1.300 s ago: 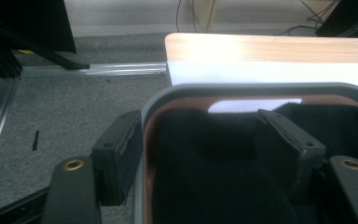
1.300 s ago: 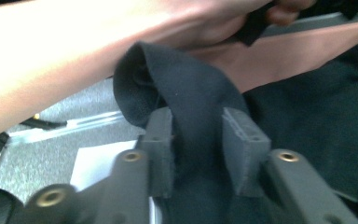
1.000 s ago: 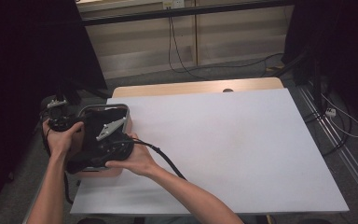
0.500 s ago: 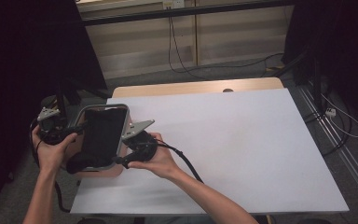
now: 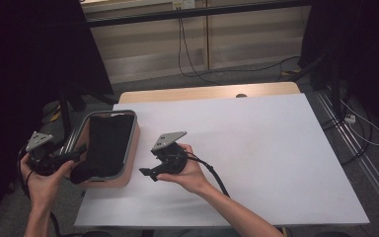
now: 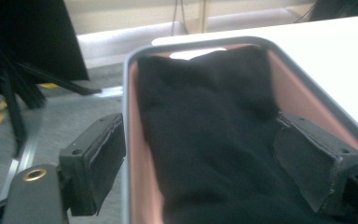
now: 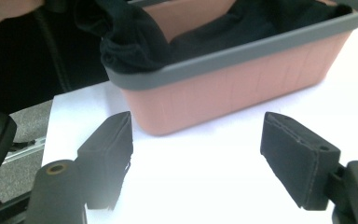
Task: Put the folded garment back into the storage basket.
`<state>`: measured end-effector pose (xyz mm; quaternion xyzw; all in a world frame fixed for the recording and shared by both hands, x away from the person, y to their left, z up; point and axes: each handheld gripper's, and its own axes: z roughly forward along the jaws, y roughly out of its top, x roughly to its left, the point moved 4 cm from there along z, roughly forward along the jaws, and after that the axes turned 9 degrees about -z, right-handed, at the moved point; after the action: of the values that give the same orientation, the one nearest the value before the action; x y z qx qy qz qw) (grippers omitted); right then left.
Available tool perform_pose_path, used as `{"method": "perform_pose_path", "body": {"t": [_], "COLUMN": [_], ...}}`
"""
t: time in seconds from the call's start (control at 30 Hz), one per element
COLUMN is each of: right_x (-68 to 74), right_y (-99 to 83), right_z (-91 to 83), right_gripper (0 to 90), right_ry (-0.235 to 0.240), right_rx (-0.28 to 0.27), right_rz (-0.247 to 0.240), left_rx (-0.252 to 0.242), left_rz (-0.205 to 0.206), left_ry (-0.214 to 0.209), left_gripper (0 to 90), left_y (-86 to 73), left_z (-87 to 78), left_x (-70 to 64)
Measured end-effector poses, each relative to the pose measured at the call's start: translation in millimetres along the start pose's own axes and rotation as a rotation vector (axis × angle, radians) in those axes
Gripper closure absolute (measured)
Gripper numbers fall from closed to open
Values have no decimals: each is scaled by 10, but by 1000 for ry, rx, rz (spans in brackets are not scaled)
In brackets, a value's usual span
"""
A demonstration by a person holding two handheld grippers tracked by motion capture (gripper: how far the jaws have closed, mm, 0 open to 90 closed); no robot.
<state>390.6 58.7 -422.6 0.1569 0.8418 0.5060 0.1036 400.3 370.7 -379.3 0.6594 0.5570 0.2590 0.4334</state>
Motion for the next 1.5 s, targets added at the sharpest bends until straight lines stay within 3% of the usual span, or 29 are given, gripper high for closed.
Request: {"method": "perform_pose_path", "body": {"t": [0.13,0.17,0.3,0.43,0.5,0.53,0.57,0.6,0.67,0.73,0.97,1.23,1.5], "right_x": [-10,-13,-16,-29,-23,-17,-17,-12,-6,-5,-8,-43,-77], "right_y": [-51,-72,-100,-113,-128,-145,-145,-152,-165,-175,-199,-216,-246], "right_z": [-53,-65,-66,-93,-102,-108,-108,-108,-111,-112,-123,-134,-157], "right_gripper": [257,258,259,259,259,260,260,262,266,266,266,266,266], "right_ry": [-11,-13,-9,-19,-18,-18,-18,-15,-14,-16,-17,-22,-26], "right_rx": [-2,1,18,12,6,6,6,7,8,9,9,6,6], "right_rz": [9,9,15,14,18,19,19,25,20,23,27,35,41], "left_rx": [1,-17,-6,36,50,62,59,58,82,75,89,87,80], "left_rz": [-23,-44,-85,-39,-41,-37,-31,-33,-32,-41,-32,-62,-62], "left_ry": [-32,-54,-104,-103,-118,-114,-118,-114,-112,-115,-41,14,-10], "left_gripper": [290,418,397,444,551,670,670,778,851,860,865,866,864], "left_y": [-110,-122,-221,-367,-430,-453,-477,-502,-557,-574,-548,-542,-557], "left_z": [-110,-141,-189,-199,-194,-193,-197,-190,-162,-154,-115,-68,-17], "left_x": [-19,-19,-59,-120,-140,-137,-126,-117,-81,-59,46,224,244]}}
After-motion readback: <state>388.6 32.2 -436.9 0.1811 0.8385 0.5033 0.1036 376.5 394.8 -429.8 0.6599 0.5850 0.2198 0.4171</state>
